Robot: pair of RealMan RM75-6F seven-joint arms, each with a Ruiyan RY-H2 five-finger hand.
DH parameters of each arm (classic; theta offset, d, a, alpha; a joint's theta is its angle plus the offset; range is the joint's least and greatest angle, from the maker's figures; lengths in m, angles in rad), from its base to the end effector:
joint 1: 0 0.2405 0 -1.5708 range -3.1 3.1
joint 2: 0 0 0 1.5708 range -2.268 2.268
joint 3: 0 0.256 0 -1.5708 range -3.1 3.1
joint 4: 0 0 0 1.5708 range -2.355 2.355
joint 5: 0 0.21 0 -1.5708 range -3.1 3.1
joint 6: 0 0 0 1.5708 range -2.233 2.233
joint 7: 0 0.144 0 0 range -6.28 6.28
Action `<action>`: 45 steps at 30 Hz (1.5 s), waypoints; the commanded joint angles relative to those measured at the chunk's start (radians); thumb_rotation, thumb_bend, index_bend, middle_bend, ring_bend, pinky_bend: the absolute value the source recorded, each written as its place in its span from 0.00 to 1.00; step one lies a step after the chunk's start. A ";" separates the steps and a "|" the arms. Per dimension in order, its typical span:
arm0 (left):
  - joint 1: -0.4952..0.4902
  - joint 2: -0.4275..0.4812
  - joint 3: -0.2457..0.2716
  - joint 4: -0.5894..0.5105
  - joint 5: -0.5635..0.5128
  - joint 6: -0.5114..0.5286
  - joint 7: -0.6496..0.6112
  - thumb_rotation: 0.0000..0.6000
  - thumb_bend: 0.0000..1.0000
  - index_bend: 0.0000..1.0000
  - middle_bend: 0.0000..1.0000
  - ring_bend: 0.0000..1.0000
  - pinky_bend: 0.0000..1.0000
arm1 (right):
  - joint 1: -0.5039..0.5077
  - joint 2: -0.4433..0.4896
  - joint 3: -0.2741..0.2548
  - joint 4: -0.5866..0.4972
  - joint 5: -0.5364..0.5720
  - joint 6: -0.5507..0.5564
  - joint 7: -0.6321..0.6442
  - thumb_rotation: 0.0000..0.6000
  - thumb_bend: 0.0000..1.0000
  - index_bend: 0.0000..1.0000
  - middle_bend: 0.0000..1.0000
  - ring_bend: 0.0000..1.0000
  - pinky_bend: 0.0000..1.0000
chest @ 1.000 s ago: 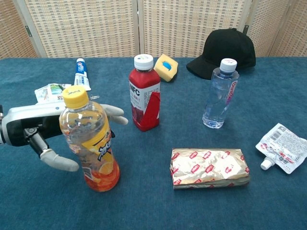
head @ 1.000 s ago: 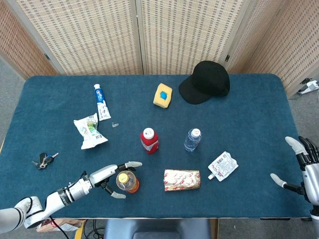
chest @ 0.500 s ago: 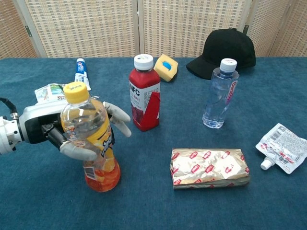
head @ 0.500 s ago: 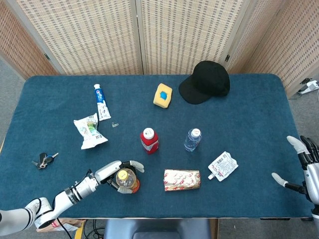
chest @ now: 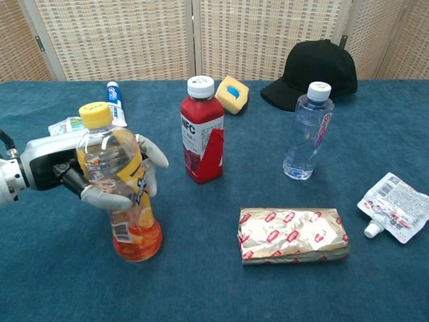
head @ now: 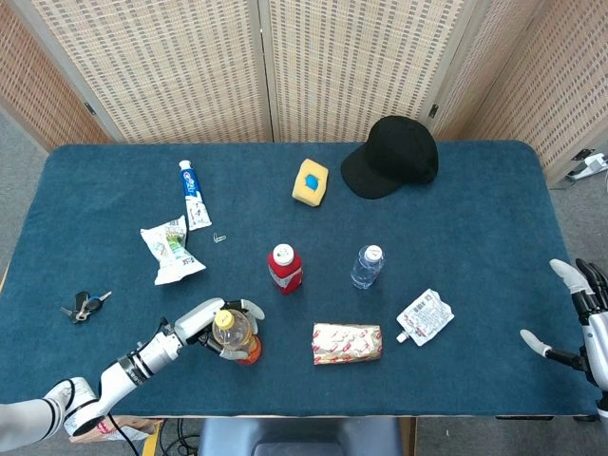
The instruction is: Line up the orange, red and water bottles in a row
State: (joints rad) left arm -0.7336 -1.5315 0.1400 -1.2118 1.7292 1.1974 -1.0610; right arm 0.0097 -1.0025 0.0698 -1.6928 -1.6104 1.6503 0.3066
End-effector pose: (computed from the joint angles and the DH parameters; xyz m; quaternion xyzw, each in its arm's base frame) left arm -0.1875 0.2979 -0.0156 -0.6433 -0.5873 -0.4882 0.0540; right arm -0.2892 -0.1596 0.2055 0.5286 -0.4051 0.5202 0.5347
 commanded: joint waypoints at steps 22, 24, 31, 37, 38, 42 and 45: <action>-0.034 -0.025 -0.162 0.122 -0.125 -0.013 0.001 1.00 0.11 0.59 0.49 0.49 0.70 | 0.001 0.000 0.003 -0.005 -0.007 0.007 -0.005 1.00 0.09 0.12 0.14 0.01 0.04; -0.038 -0.047 -0.171 0.151 -0.134 -0.019 -0.004 1.00 0.11 0.58 0.49 0.49 0.70 | 0.000 0.001 0.003 -0.007 -0.007 0.008 -0.006 1.00 0.09 0.12 0.14 0.01 0.04; -0.058 -0.132 -0.199 0.281 -0.159 -0.048 -0.022 1.00 0.11 0.58 0.49 0.48 0.70 | -0.001 0.004 0.003 -0.015 -0.004 0.006 -0.014 1.00 0.09 0.12 0.14 0.01 0.04; -0.078 -0.190 -0.223 0.382 -0.179 -0.074 -0.052 1.00 0.11 0.58 0.49 0.48 0.70 | -0.005 0.006 0.004 -0.019 0.001 0.009 -0.018 1.00 0.09 0.12 0.14 0.01 0.04; -0.081 -0.196 -0.224 0.394 -0.180 -0.078 -0.057 1.00 0.12 0.58 0.49 0.48 0.70 | -0.005 0.006 0.004 -0.019 0.003 0.009 -0.018 1.00 0.09 0.12 0.14 0.01 0.04; -0.091 -0.223 -0.233 0.442 -0.188 -0.090 -0.070 1.00 0.11 0.58 0.49 0.48 0.70 | -0.009 0.008 0.002 -0.020 0.002 0.012 -0.019 1.00 0.09 0.12 0.14 0.01 0.04; -0.095 -0.246 -0.238 0.483 -0.197 -0.101 -0.075 1.00 0.12 0.58 0.49 0.48 0.70 | -0.010 0.009 0.002 -0.021 0.003 0.012 -0.019 1.00 0.09 0.12 0.14 0.01 0.04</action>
State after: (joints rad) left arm -0.8250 -1.7662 -0.0935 -0.7435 1.5379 1.1029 -1.1311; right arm 0.0000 -0.9936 0.0724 -1.7133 -1.6070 1.6619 0.2878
